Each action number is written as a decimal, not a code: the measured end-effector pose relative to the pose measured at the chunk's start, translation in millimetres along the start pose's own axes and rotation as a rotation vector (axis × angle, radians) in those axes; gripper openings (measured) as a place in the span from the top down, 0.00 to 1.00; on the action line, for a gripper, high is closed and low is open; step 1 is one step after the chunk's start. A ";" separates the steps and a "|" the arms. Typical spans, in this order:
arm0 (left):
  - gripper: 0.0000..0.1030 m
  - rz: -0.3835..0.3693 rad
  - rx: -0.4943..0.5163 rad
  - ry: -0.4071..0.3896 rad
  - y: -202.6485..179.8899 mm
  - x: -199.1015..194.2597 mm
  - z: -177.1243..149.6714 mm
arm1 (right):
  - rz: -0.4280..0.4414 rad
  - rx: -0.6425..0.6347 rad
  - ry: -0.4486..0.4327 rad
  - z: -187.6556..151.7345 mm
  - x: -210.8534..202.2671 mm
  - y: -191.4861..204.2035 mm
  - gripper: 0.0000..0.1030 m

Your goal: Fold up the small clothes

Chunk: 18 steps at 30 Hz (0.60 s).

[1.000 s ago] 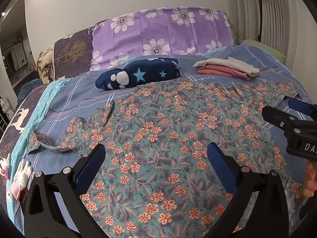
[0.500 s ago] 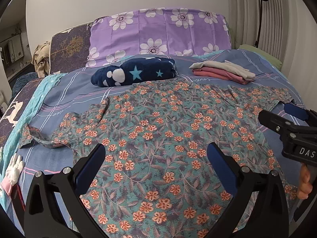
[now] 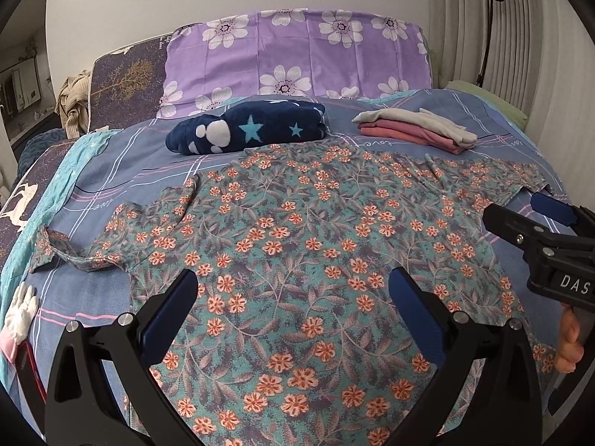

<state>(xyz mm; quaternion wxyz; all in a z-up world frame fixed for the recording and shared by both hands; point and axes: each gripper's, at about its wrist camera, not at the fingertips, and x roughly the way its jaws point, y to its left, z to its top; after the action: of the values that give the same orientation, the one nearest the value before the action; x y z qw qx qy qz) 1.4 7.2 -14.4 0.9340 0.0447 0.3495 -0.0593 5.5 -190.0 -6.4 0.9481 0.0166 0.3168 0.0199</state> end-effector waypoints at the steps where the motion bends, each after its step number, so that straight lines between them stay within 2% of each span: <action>1: 0.01 0.000 0.000 0.000 0.1 -0.1 -0.2 | 0.000 0.000 0.000 -0.1 0.1 0.4 0.02; 18: 0.01 -0.016 -0.001 0.004 -0.7 0.7 -3.8 | -0.006 -0.006 0.007 -2.1 1.5 2.0 0.02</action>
<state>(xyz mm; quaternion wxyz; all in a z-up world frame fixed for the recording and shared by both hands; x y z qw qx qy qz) -0.7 6.9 -17.7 0.9328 0.0416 0.3516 -0.0666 5.4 -187.9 -8.9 0.9471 0.0129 0.3202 0.0182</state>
